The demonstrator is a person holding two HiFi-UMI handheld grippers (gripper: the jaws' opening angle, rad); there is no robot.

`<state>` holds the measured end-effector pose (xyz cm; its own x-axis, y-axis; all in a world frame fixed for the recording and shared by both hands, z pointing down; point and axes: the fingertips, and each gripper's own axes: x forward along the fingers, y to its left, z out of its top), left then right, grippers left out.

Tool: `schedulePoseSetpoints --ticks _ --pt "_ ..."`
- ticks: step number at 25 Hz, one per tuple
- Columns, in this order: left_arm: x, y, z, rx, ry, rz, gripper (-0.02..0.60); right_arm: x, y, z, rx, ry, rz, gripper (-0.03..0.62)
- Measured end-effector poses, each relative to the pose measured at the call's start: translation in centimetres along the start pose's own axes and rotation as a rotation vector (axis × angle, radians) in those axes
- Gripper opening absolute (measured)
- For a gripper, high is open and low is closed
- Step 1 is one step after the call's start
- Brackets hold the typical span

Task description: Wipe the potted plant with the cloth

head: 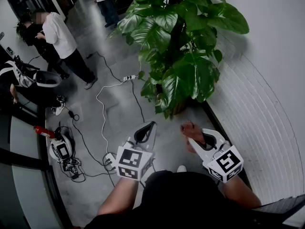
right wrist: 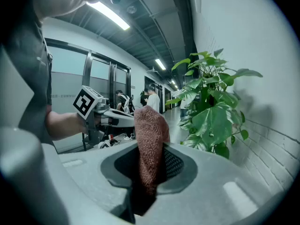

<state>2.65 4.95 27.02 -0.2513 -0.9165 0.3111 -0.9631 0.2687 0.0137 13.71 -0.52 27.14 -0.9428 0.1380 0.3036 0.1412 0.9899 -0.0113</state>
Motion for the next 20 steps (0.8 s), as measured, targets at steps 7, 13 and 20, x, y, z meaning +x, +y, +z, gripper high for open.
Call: schedulePoseSetpoints --ticks 7,13,20 --pt "2.6 -0.4 -1.7 0.010 0.044 0.031 0.017 0.1 -3.0 -2.9 0.031 0.007 0.010 0.064" --pt "4.1 0.6 -0.8 0.040 0.058 0.039 0.017 1.9 -3.1 -2.6 0.017 -0.022 0.033 0.065" --pt "7.7 3.5 -0.2 0.088 0.040 -0.032 0.017 5.0 -4.2 -2.6 0.044 -0.010 -0.018 0.065"
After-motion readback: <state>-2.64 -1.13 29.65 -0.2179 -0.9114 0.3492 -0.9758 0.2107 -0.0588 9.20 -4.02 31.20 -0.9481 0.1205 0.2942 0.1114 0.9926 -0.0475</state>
